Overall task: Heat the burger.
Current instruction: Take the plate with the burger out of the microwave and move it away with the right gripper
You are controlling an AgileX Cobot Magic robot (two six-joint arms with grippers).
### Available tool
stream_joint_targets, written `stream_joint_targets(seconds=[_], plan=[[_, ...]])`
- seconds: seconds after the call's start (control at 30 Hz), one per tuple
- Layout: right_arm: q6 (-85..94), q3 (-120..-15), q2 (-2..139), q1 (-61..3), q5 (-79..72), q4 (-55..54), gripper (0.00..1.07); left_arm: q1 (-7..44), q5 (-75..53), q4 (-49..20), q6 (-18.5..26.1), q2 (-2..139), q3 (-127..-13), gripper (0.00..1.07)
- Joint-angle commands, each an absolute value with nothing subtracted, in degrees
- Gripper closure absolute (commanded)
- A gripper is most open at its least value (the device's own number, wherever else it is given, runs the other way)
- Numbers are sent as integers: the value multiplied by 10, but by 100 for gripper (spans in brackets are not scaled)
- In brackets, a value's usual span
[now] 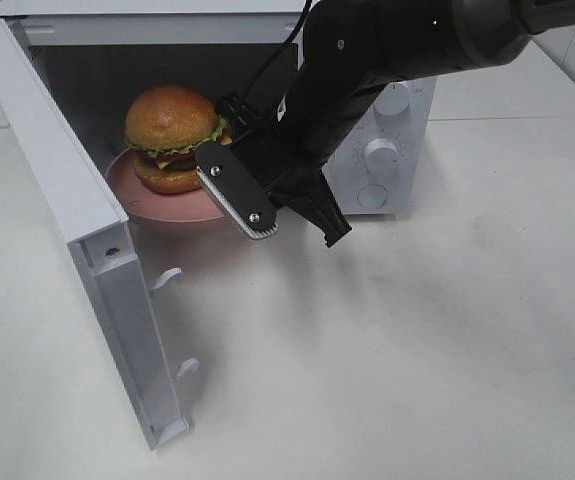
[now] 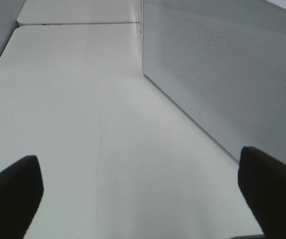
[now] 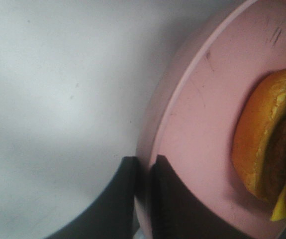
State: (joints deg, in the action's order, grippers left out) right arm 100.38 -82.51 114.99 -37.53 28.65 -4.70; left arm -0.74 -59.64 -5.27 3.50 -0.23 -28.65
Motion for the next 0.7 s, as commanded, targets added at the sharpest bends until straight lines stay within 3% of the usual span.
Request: stream_joint_targets(seconds=[0.03, 0.7], plan=[[1012, -797, 1114, -384, 257, -58, 107, -9, -595, -53, 36, -15, -285, 7], [1009, -614, 993, -381, 214, -68, 107, -9, -595, -53, 36, -15, -285, 7]])
